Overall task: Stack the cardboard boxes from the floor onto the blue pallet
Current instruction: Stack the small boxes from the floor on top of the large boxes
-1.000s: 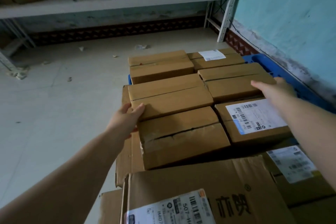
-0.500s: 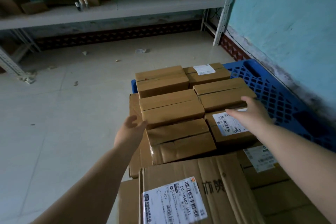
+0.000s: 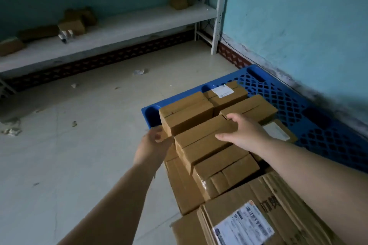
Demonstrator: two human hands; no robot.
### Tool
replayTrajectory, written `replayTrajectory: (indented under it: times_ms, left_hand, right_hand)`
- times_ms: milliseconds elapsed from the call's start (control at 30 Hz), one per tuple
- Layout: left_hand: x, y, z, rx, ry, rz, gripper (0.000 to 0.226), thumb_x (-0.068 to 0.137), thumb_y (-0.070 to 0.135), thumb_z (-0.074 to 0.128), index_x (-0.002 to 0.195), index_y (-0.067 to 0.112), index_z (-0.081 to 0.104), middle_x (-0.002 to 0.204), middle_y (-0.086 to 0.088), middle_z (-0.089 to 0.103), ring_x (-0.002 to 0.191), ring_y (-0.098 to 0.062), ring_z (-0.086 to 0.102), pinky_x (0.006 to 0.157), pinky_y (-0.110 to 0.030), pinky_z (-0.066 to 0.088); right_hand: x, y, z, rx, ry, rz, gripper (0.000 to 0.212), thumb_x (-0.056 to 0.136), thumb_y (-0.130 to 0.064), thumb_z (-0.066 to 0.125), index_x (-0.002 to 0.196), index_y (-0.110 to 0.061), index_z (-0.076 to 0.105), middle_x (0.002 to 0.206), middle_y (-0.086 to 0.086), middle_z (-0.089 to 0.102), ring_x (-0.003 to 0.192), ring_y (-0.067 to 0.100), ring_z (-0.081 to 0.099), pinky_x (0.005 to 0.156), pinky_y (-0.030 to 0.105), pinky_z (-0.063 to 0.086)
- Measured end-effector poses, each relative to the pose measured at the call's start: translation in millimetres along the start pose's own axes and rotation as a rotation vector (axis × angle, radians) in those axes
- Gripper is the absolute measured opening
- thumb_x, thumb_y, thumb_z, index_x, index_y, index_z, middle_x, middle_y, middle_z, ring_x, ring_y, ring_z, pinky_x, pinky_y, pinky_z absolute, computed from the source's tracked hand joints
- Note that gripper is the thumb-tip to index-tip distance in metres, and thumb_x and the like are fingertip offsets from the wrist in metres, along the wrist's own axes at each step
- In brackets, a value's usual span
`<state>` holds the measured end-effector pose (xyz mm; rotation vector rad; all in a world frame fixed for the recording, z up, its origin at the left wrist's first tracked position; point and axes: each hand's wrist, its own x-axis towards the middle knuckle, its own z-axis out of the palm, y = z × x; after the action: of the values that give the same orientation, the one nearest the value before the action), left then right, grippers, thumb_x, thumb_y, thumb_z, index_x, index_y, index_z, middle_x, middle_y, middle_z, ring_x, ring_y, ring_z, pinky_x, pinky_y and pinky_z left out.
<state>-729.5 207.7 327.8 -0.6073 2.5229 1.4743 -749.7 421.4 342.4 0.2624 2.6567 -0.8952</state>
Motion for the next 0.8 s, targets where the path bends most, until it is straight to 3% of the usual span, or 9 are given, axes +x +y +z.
replayTrajectory:
  times_ms: [100, 200, 333, 500, 633, 800]
  left_hand:
    - [27.3, -3.1, -4.7, 0.09, -0.05, 0.121, 0.048, 0.085, 0.029, 0.059, 0.13, 0.021, 0.045, 0.124, 0.0, 0.053, 0.097, -0.016, 0.056, 0.071, -0.023, 0.041]
    - [51.8, -10.9, 2.0, 0.145, -0.08, 0.219, 0.049, 0.084, 0.032, 0.06, 0.13, 0.021, 0.046, 0.127, -0.001, 0.053, 0.103, -0.016, 0.053, 0.073, -0.021, 0.043]
    - [83.0, -25.1, 17.6, 0.209, -0.091, 0.222, 0.053, 0.082, 0.034, 0.061, 0.131, 0.025, 0.043, 0.13, -0.002, 0.05, 0.116, -0.02, 0.049, 0.092, -0.039, 0.048]
    - [128.8, -28.7, 33.9, 0.396, -0.041, 0.297, 0.05, 0.084, 0.039, 0.057, 0.131, 0.033, 0.043, 0.132, 0.0, 0.049, 0.123, -0.022, 0.038, 0.103, -0.044, 0.036]
    - [179.1, -21.1, 51.0, 0.451, -0.035, 0.334, 0.051, 0.084, 0.04, 0.056, 0.132, 0.036, 0.041, 0.137, 0.0, 0.044, 0.127, -0.025, 0.034, 0.107, -0.046, 0.029]
    - [225.0, -13.6, 77.7, 0.578, -0.096, 0.288, 0.063, 0.081, 0.052, 0.056, 0.137, 0.037, 0.032, 0.143, 0.001, 0.037, 0.132, -0.027, 0.028, 0.106, -0.048, 0.023]
  right_hand:
    - [20.1, -26.2, 9.2, 0.038, 0.07, 0.007, 0.074, 0.075, -0.046, 0.069, 0.139, -0.026, 0.037, 0.144, -0.002, 0.04, 0.126, 0.023, 0.044, 0.085, 0.033, 0.039]
    - [37.0, -32.6, 13.8, 0.098, 0.132, 0.06, 0.073, 0.077, -0.042, 0.069, 0.14, -0.024, 0.036, 0.144, -0.001, 0.04, 0.127, 0.023, 0.043, 0.081, 0.03, 0.034]
    - [56.6, -12.3, 25.1, 0.144, 0.196, 0.144, 0.07, 0.079, -0.04, 0.069, 0.139, -0.024, 0.037, 0.144, -0.001, 0.041, 0.129, 0.023, 0.041, 0.094, 0.038, 0.037]
    - [91.8, 11.1, 40.9, 0.195, 0.248, 0.143, 0.063, 0.084, -0.035, 0.065, 0.138, -0.023, 0.037, 0.145, -0.002, 0.04, 0.131, 0.02, 0.039, 0.097, 0.036, 0.036]
    - [143.0, 12.1, 48.0, 0.006, 0.264, 0.013, 0.054, 0.088, -0.041, 0.056, 0.137, -0.021, 0.041, 0.14, 0.0, 0.046, 0.125, 0.02, 0.045, 0.099, 0.037, 0.041]
    - [205.7, 11.4, 50.0, -0.236, 0.212, -0.04, 0.049, 0.094, -0.039, 0.043, 0.139, -0.022, 0.036, 0.14, 0.005, 0.044, 0.119, 0.025, 0.049, 0.104, 0.051, 0.035]
